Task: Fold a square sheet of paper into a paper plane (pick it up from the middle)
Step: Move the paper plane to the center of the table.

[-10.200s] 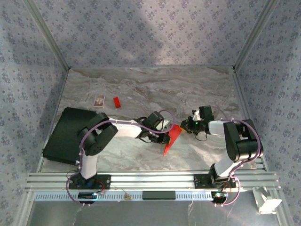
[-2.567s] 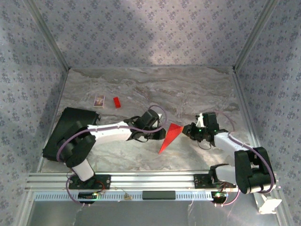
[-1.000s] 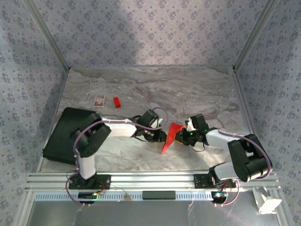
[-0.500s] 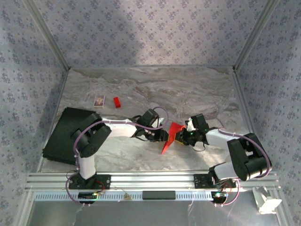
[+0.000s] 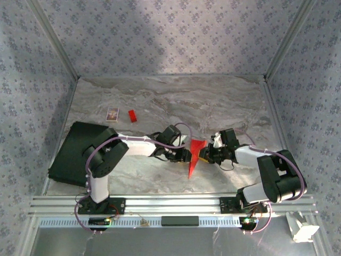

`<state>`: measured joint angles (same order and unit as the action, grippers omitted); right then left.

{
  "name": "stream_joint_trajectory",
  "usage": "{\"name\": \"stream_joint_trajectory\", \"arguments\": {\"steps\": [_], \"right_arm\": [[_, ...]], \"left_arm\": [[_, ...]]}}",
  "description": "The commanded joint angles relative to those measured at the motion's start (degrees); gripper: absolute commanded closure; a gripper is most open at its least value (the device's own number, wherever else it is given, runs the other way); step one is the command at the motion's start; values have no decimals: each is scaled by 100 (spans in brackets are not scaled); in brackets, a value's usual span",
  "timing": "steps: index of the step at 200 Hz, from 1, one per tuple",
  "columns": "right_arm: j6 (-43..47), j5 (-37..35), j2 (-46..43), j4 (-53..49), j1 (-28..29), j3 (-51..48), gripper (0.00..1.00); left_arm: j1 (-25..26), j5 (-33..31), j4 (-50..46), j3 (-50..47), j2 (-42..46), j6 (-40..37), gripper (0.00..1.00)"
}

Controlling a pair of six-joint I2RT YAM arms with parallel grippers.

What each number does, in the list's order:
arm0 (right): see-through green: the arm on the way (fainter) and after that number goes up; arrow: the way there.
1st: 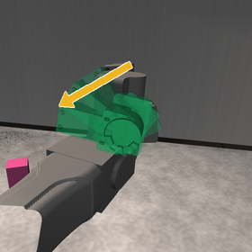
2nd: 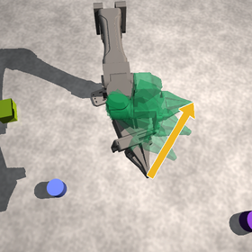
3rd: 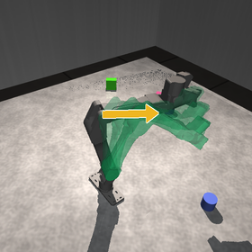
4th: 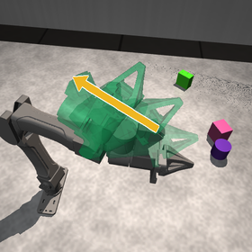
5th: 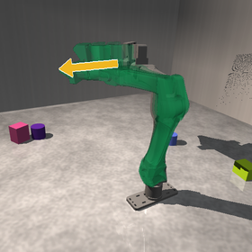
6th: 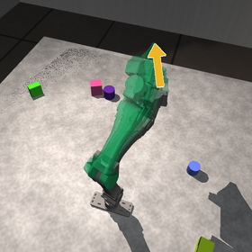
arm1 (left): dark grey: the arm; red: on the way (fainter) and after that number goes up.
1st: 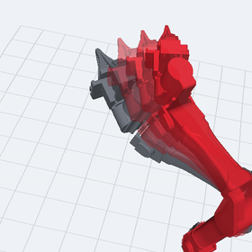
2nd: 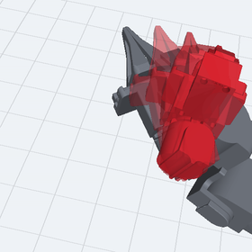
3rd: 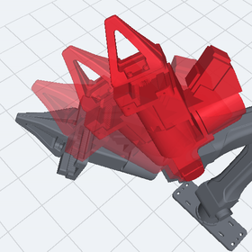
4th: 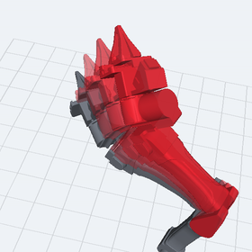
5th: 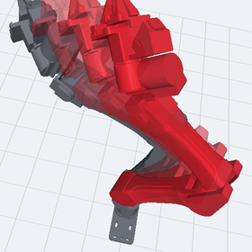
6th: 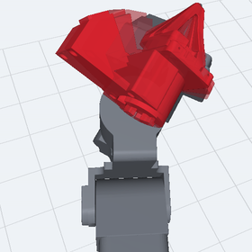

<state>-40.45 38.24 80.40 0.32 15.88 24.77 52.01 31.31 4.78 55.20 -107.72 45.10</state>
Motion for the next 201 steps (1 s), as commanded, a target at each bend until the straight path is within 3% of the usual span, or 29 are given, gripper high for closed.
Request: {"name": "stream_joint_trajectory", "arguments": {"steps": [1, 61, 201], "right_arm": [[116, 8, 39, -181, -18, -87, 84], [-231, -216, -229, -181, 13, -378, 86], [-371, 34, -192, 243, 7, -589, 87]], "left_arm": [[94, 261, 208, -53, -126, 116, 69], [220, 483, 480, -167, -291, 233, 69], [290, 595, 824, -90, -442, 490, 75]]}}
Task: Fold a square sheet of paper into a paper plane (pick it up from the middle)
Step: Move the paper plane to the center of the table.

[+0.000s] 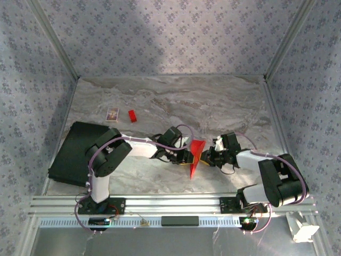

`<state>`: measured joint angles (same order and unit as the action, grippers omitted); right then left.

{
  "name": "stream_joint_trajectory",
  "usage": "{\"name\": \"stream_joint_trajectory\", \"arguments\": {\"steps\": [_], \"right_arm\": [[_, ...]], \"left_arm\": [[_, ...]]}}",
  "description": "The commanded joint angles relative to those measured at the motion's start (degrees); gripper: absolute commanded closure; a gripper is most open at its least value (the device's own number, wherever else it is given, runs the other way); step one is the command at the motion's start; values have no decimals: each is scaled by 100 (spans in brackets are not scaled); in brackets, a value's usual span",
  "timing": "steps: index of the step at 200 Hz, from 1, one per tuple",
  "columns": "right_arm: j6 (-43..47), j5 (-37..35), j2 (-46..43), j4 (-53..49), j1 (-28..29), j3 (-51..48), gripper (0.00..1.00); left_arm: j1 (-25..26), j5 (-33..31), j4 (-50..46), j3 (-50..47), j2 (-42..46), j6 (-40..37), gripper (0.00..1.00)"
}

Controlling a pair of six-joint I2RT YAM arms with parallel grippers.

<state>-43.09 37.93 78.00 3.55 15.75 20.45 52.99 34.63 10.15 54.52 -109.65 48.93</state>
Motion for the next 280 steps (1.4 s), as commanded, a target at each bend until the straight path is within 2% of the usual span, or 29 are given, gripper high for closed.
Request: {"name": "stream_joint_trajectory", "arguments": {"steps": [1, 54, 84, 106, 159, 185, 211, 280], "right_arm": [[-105, 69, 49, -82, 18, -156, 87], [-105, 105, 46, -65, 10, -154, 87], [-116, 67, -127, -129, -24, -116, 87], [-81, -113, -461, -432, -28, 2, 87], [43, -754, -1054, -1205, 46, 325, 86], [-45, -893, -1112, -1162, 217, 371, 86], [-41, -943, -1119, -1081, 385, 442, 85], [-112, -1267, -1575, -908, 553, 323, 83]], "left_arm": [[193, 263, 290, -17, -246, 108, 75], [198, 248, 334, -47, -192, 138, 84], [194, -55, -40, -32, 123, -2, 89], [203, -757, -728, 19, 611, -230, 93], [264, -3458, -3324, 606, 1409, -416, 97], [273, -4075, -4105, 922, 1396, -543, 97], [273, -4288, -4321, 996, 1328, -549, 97], [253, -4059, -4099, 828, 1077, -333, 98]]}}
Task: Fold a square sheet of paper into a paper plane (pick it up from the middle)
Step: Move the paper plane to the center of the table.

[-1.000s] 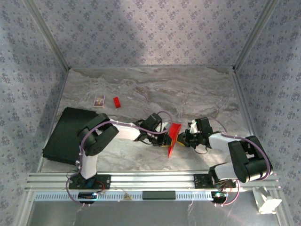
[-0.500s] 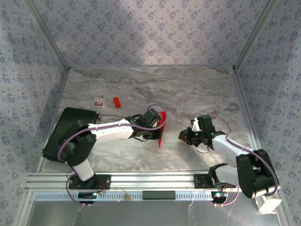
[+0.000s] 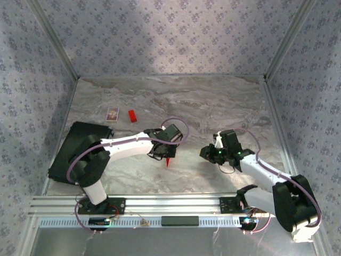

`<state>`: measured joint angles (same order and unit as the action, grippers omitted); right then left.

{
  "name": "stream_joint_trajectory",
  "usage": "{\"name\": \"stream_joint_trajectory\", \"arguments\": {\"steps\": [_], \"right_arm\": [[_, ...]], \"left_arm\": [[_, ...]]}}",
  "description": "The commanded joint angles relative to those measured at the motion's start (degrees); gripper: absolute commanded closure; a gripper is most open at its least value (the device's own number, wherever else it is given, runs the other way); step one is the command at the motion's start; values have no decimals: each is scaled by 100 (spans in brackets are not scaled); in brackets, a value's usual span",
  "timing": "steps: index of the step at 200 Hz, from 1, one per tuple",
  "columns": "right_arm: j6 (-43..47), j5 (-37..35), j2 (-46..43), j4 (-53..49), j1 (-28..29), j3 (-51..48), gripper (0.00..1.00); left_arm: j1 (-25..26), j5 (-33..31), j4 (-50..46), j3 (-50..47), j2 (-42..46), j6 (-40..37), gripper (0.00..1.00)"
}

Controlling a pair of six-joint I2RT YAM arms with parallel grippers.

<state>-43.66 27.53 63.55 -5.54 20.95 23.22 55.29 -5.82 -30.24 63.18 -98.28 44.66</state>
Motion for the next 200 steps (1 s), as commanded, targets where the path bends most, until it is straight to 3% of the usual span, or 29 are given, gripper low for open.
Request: {"name": "stream_joint_trajectory", "arguments": {"steps": [1, 120, 200], "right_arm": [[-55, -229, -131, -4, 33, 48, 83], [-108, -352, -108, 49, 163, -3, 81], [-67, -300, 95, 73, 178, 8, 81]], "left_arm": [[16, -6, -56, -44, -64, 94, 98], [0, 114, -8, -52, -279, 126, 96], [1, 208, 124, -51, -359, 131, 89]]}}
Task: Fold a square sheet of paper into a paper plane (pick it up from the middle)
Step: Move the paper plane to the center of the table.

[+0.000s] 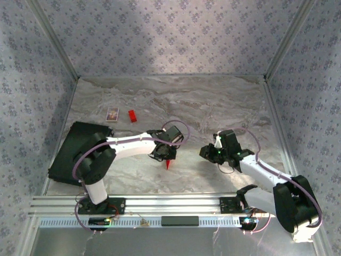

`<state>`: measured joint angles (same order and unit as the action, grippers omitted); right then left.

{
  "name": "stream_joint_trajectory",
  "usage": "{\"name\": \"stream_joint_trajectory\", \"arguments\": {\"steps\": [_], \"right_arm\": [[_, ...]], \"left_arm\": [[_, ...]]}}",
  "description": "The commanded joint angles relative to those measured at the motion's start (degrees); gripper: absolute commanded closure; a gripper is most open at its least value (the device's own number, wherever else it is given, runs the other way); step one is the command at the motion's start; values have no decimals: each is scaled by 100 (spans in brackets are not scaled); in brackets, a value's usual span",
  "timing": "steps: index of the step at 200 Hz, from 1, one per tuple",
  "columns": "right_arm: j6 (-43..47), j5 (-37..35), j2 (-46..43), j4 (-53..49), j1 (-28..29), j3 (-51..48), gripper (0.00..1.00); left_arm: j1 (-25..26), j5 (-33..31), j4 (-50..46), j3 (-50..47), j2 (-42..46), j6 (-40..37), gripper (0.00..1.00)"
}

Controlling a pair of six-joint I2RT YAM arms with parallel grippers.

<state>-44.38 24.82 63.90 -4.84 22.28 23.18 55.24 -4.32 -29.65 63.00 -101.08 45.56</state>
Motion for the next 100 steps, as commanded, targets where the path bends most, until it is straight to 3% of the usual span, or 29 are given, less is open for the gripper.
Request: {"name": "stream_joint_trajectory", "arguments": {"steps": [1, 100], "right_arm": [[2, -29, 61, 2, 42, 12, 81], [15, -27, 88, -1, 48, 17, 81]], "left_arm": [[5, 56, 65, -34, -79, 46, 89], [4, 90, 60, -18, -184, 72, 86]]}}
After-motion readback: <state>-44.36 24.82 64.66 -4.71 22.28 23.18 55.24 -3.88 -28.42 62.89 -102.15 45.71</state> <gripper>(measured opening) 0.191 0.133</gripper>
